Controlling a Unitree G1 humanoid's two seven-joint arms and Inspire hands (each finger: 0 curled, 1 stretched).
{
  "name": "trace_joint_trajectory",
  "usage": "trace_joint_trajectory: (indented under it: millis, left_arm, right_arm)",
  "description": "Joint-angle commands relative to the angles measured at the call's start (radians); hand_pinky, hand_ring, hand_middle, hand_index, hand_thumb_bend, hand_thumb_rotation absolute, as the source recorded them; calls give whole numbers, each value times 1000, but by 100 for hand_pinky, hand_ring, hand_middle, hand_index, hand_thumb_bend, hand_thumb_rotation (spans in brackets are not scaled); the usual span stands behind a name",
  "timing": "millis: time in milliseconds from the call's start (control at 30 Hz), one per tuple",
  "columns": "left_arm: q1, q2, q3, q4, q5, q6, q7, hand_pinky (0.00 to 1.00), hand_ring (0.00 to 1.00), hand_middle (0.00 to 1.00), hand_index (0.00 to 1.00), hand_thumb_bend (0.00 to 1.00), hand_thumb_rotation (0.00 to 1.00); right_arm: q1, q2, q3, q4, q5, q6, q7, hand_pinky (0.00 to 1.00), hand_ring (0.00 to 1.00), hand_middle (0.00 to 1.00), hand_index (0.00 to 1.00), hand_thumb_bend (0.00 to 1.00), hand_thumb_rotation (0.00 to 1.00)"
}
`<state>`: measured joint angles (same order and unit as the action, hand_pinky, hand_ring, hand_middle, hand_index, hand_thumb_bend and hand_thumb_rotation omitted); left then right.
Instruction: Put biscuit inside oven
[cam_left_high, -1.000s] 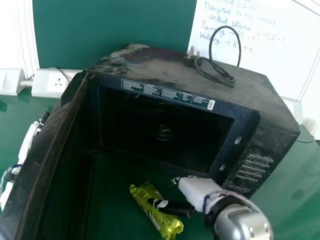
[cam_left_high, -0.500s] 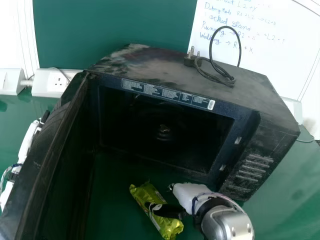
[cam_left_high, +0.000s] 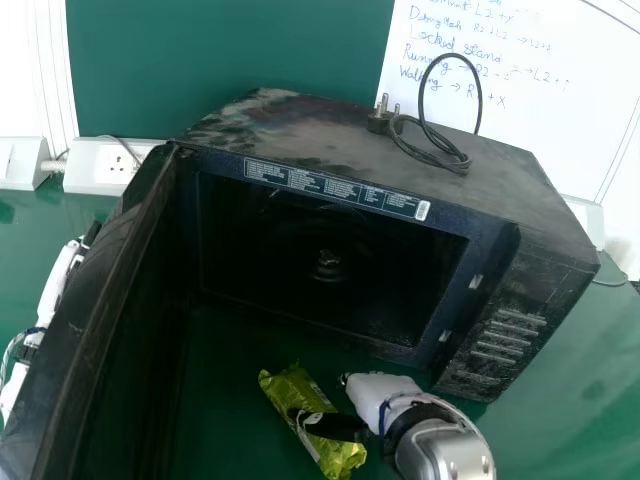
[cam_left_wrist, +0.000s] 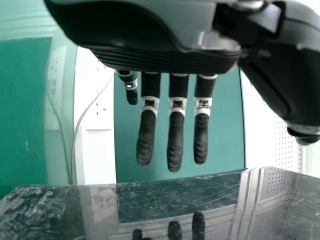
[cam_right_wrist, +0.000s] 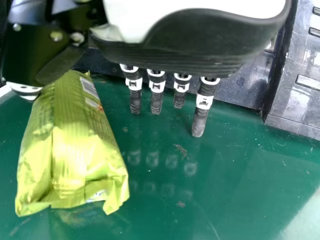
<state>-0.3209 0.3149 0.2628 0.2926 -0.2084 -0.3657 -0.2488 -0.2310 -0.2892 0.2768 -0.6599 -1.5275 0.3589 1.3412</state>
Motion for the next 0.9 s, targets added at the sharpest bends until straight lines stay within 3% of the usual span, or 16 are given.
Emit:
trace_joint_trajectory:
  millis: [0, 567, 867]
  left_arm:
    - [12, -5, -1, 3, 2, -11, -4, 27, 31, 41, 49, 52, 6]
    - [9, -6, -5, 2, 10, -13, -3, 27, 31, 41, 49, 52, 6]
    - [1, -5, -4, 20, 10, -31, -10, 27, 31, 40, 49, 52, 6]
  right_arm:
    - [42, 11, -14, 4, -13, -15, 15, 75, 91, 97, 95, 89, 48]
    - [131, 80, 17, -27, -69, -142, -38, 75, 89, 95, 93, 90, 50]
    - [160, 120, 52, -41, -116, -204, -38, 82, 91, 95, 92, 90, 52]
